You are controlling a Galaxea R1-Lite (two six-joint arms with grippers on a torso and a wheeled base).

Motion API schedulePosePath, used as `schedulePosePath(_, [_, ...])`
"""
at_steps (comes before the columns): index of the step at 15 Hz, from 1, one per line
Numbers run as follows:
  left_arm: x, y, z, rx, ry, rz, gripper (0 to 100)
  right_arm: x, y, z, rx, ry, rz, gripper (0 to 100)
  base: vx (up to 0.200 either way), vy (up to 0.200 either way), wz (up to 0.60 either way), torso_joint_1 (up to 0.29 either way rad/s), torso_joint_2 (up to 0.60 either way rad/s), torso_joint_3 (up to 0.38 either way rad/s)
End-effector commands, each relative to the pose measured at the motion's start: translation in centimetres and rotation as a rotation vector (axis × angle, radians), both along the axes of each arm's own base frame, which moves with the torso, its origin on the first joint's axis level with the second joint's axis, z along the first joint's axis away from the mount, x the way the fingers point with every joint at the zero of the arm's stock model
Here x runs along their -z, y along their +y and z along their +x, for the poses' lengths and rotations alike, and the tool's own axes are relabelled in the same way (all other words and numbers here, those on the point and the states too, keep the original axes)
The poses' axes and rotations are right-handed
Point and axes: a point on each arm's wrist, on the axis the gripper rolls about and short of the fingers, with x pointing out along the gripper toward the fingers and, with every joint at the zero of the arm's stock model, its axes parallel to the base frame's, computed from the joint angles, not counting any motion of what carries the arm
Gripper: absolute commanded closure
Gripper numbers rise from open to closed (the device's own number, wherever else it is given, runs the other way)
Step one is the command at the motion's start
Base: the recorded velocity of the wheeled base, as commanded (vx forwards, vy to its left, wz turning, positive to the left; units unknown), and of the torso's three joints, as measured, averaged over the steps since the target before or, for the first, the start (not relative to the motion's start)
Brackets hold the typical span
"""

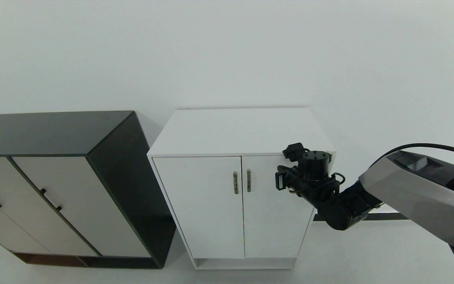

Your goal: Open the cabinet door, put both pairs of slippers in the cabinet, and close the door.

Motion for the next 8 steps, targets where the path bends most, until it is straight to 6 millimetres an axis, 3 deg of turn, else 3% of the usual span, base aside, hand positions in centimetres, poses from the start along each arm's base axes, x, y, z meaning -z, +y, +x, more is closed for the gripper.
schedulePosePath(1, [0.00,0.00,0.00,0.000,0.000,0.000,100,-0.07,-0.06,0.11,0.002,-0.002,0.000,100,0.000,0.000,0.00,0.000,0.00,0.000])
schedulePosePath(8, [0.00,0.00,0.01,0.000,0.001,0.000,100,-0.02,-0.16,-0.05,0.004,0.004,-0.001,100,0.000,0.000,0.00,0.000,0.00,0.000])
